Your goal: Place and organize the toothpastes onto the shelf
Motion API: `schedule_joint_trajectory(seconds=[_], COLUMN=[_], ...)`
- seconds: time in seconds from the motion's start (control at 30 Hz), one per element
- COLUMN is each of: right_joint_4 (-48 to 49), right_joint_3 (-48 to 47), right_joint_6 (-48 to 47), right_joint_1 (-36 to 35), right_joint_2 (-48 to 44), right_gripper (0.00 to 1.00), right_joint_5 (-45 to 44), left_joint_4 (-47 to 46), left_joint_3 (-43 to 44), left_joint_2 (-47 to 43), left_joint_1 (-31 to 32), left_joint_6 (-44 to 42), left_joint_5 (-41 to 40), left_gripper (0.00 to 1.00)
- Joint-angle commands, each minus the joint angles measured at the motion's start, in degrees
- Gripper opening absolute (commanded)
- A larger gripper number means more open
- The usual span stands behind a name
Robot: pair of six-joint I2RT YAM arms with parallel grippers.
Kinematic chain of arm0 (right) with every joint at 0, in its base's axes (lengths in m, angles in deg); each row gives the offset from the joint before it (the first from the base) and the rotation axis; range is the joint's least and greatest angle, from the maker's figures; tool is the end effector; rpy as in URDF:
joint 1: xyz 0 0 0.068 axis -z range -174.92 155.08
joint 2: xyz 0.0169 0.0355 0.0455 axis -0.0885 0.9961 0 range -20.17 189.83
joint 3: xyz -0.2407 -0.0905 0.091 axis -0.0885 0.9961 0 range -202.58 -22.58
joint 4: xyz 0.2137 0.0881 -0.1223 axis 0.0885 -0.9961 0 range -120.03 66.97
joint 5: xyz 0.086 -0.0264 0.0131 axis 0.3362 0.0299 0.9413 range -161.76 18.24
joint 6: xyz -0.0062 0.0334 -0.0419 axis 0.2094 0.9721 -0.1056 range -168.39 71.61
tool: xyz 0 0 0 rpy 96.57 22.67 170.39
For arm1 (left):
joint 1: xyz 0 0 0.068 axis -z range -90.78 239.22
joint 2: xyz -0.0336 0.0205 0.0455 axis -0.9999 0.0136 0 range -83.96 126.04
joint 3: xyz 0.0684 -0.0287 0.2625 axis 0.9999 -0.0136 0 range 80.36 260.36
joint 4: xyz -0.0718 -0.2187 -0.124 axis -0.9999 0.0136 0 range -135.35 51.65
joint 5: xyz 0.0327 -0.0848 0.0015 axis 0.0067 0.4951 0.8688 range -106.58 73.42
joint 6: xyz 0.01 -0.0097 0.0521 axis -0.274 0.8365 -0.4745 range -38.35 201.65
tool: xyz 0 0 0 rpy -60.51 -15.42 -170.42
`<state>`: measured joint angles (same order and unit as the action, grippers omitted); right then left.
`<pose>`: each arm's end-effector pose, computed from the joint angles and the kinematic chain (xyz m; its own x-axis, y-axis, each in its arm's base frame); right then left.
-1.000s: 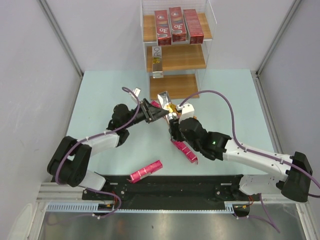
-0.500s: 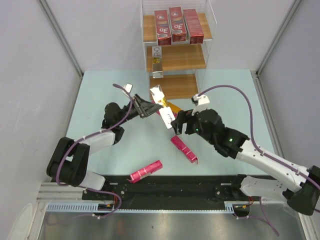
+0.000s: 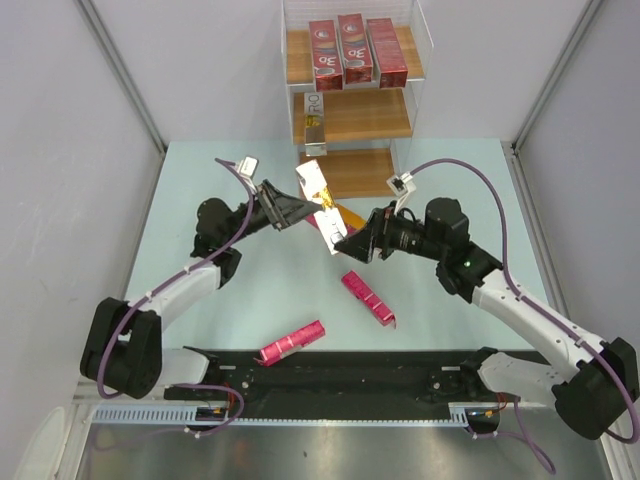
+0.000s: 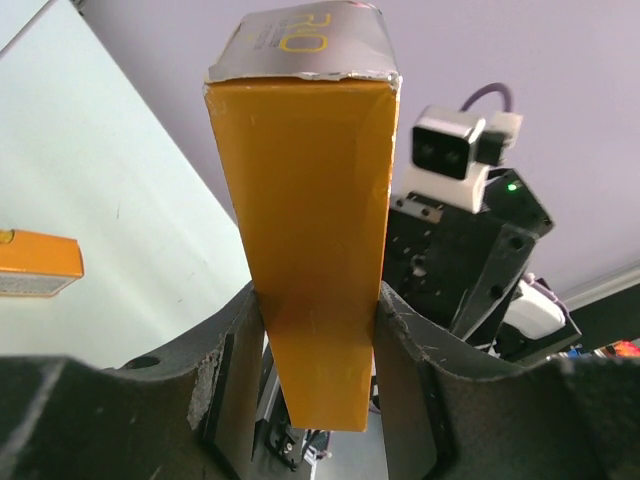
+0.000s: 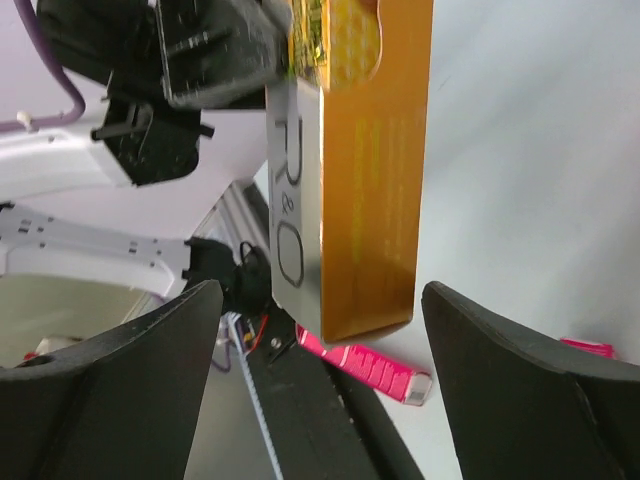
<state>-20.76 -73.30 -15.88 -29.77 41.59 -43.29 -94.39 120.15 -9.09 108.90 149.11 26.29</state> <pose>0.1964 0.1574 0.3418 -0.5833 0.1695 -0.7944 -0.6824 0.4281 0.5925 0.2586 -0.1181 0.3007 -0.7152 -0.4631 -0.5236 0.5426 0.1043 -0.8335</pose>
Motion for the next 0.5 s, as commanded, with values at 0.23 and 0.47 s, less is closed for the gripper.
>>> schedule_joint_trajectory(seconds=[0.23,0.47], right_joint_4=[13.4,21.3], right_joint_3=[5.0,6.8], right_joint_6=[5.5,8.8], right_joint_1=[0.2,0.2], right_joint_2=[-0.8,-0.8], right_gripper=[0.64,0.69], right_joint_5=[9.5,11.1], left_joint_4=[-3.2,-4.5], left_joint_3=[5.6,4.7], left_joint_2=[-2.1,-1.6], left_joint_1=[-0.3,-0.2], left_joint_6=[2.5,3.5], left_joint_5=[2.4,3.2], left_gripper=[0.4,0.39])
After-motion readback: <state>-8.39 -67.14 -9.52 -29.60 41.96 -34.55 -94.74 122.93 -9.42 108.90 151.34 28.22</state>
